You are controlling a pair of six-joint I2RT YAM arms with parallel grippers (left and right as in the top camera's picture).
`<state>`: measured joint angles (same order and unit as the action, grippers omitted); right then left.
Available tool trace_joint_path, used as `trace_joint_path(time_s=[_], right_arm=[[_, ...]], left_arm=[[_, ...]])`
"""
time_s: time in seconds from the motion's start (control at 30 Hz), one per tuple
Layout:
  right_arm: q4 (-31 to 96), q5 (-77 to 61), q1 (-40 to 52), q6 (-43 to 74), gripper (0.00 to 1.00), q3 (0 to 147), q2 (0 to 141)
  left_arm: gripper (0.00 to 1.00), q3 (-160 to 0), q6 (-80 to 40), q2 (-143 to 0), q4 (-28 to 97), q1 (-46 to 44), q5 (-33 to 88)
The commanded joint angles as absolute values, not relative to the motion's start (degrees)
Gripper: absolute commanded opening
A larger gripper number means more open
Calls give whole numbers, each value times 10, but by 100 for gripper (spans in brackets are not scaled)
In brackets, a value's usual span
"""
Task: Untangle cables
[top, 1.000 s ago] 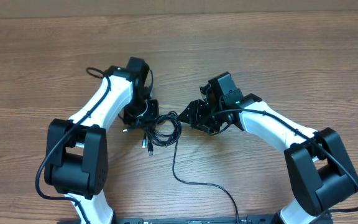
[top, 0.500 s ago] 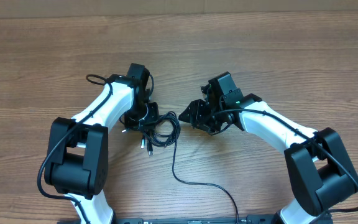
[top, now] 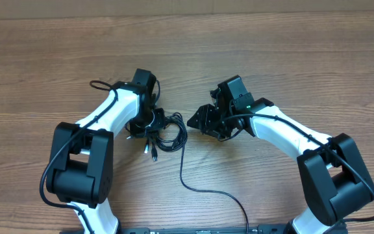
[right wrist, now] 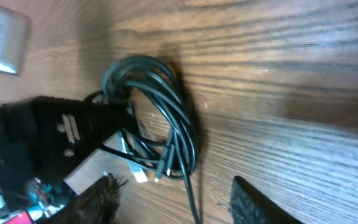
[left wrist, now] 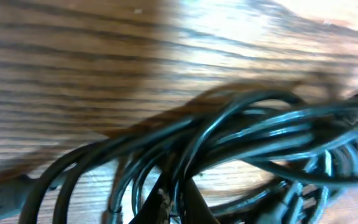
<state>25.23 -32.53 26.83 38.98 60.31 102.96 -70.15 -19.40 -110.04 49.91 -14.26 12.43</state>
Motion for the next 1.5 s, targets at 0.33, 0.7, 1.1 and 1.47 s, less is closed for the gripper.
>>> trace_joint_path(time_s=[0.33,0.7,1.1,1.47], right_arm=[[272,-322,245,340,58,601,1030],[274,-290,243,340,58,601,1030],[273,-248,252,347,53,601,1030],[246,-190,297,408,53,601,1030]], left_arm=[[4,-853,-58,-1061,542,-156,161],[4,-856,-23,-1064,569,-261,-8],[4,-846,-95,-1076,568,-285,-14],[4,-845,-168,-1076,578,-285,-38]])
